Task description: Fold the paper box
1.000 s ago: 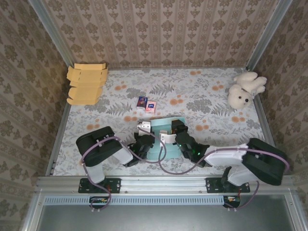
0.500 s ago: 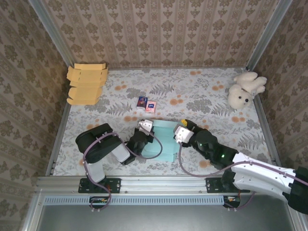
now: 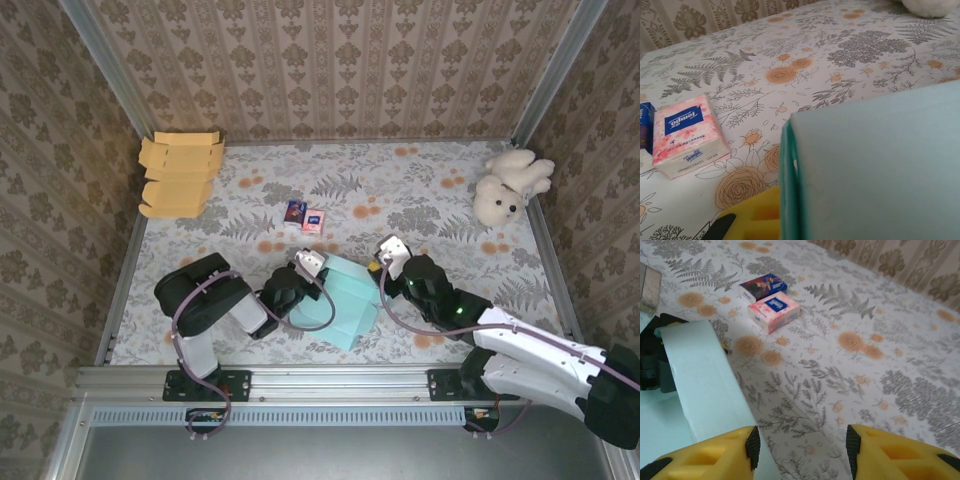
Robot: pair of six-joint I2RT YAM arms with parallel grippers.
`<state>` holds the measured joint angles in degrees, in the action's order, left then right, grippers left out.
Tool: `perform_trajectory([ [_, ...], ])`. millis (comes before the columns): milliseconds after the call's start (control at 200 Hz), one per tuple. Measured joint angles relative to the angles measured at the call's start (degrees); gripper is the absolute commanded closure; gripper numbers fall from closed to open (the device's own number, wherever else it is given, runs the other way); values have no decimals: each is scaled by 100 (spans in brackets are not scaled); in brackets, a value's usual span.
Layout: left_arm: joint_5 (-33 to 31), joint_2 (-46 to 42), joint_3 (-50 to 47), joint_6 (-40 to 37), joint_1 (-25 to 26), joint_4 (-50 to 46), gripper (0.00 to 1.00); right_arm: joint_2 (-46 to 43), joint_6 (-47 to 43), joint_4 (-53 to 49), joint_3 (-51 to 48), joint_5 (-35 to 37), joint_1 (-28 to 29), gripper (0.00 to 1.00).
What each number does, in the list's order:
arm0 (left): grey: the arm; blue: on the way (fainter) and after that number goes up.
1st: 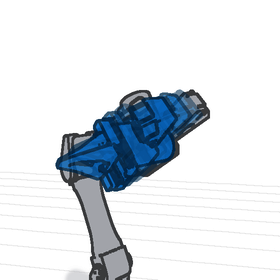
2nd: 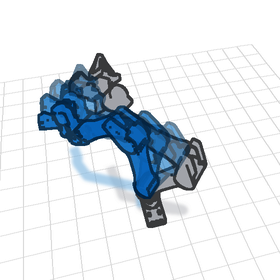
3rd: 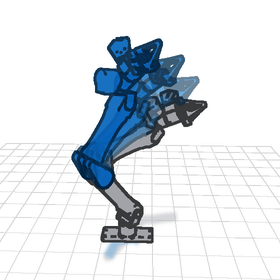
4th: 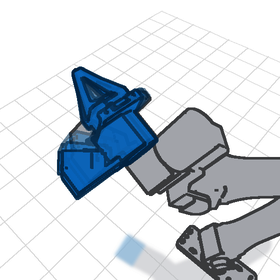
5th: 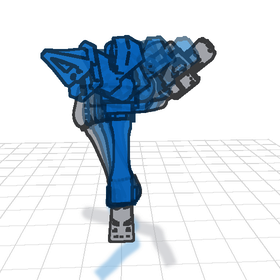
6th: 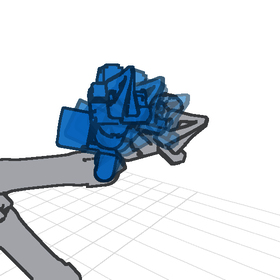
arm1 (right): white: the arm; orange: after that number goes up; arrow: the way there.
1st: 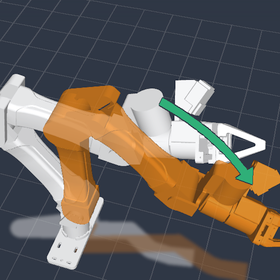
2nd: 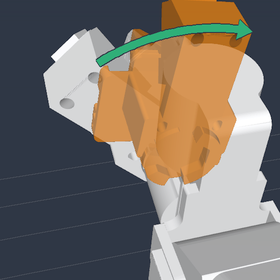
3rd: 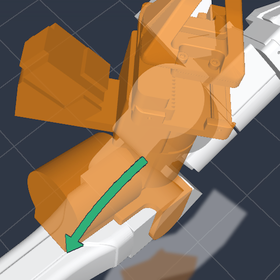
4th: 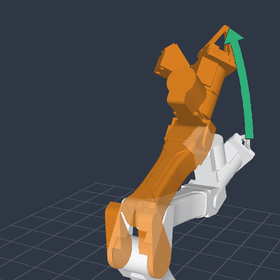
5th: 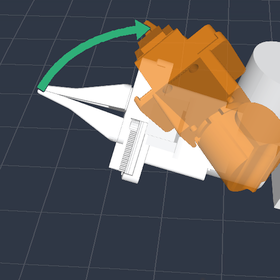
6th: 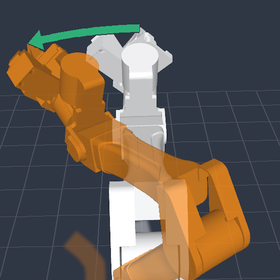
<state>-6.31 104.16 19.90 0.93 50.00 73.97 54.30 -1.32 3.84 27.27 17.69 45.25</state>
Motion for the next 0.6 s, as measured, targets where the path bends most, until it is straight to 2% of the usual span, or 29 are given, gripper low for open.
perform_trajectory([
  [285,271,122,195,-20,-28,-151,100,492,313,26,0,-184,0,49],
  [390,245,122,251,-17,-28,-254,91,702,378,87,2,-188,0,49],
  [455,221,122,302,-15,-28,-330,82,758,437,188,11,-188,-2,50],
  [600,153,122,398,-61,-26,-562,79,879,479,323,13,-188,0,50],
])
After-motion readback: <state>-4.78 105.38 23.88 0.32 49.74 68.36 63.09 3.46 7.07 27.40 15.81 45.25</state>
